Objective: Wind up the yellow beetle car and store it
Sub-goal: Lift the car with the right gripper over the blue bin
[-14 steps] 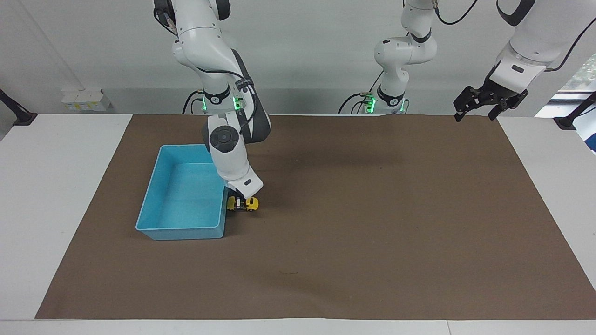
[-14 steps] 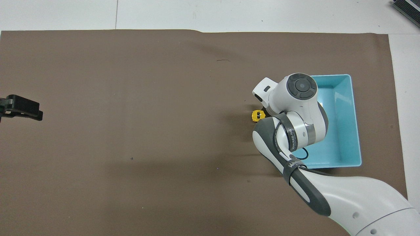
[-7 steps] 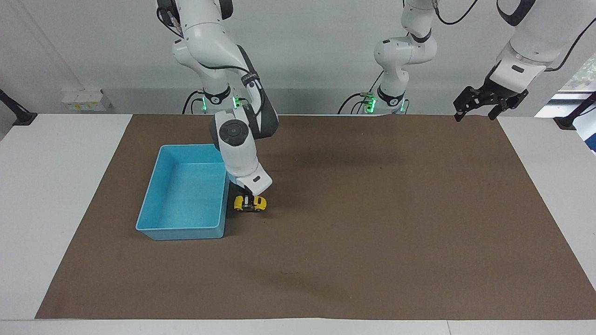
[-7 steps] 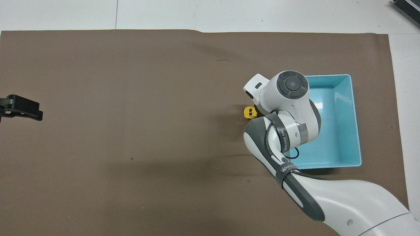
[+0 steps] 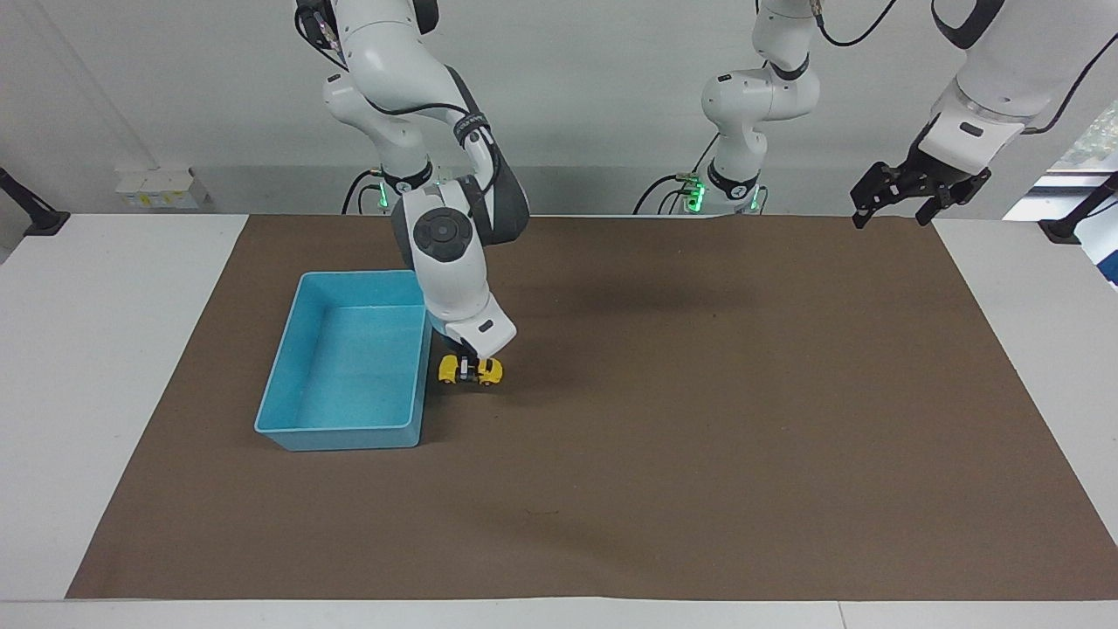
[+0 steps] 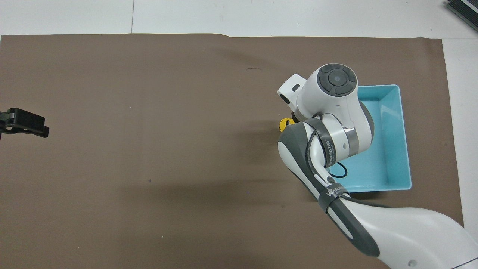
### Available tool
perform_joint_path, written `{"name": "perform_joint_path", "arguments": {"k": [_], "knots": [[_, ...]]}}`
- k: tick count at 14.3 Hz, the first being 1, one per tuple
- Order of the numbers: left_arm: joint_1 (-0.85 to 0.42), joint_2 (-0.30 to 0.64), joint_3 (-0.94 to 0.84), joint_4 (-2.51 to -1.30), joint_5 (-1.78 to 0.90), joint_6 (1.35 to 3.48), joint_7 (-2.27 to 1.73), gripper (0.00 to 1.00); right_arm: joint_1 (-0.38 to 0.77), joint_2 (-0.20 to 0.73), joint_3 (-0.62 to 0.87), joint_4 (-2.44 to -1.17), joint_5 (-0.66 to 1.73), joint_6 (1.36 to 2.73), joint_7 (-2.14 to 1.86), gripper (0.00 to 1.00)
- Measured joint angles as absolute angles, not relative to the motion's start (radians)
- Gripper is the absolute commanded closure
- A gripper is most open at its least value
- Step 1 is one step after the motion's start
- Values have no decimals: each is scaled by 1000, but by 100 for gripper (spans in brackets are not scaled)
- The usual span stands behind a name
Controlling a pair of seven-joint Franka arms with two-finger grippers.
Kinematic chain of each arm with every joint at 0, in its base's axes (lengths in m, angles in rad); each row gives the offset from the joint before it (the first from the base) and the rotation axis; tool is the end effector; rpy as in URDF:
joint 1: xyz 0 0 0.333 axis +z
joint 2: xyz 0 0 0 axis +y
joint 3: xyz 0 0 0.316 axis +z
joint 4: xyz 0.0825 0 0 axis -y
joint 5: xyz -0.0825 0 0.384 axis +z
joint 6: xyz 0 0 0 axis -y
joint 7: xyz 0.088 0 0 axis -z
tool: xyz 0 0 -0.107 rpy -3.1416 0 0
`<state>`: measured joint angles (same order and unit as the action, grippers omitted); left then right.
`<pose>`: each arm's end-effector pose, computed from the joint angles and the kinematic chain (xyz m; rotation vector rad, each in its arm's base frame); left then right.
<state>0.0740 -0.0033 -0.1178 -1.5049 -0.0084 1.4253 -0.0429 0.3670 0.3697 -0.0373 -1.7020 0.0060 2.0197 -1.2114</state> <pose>0.5379 -0.0247 0.6447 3.1346 -0.0028 -0.1201 0.6140 0.2128 0.3745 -2.2436 -2.1767 0.0786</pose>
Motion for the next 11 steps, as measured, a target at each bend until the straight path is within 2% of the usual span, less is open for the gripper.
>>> {"name": "perform_joint_path", "arguments": {"k": [4,7,11], "knots": [[74,-3,-118,-1505,-8,1425,-43,0,351,318,-53,-1674,6,1926,-1189,91],[74,-3,-118,-1505,-8,1425,-43,0,281,252,-57,-1670,5,1842,-1188,91],[74,-3,-118,-1505,-8,1425,-43,0,221,233,-58,-1690,3,1809,-1267,91]]}}
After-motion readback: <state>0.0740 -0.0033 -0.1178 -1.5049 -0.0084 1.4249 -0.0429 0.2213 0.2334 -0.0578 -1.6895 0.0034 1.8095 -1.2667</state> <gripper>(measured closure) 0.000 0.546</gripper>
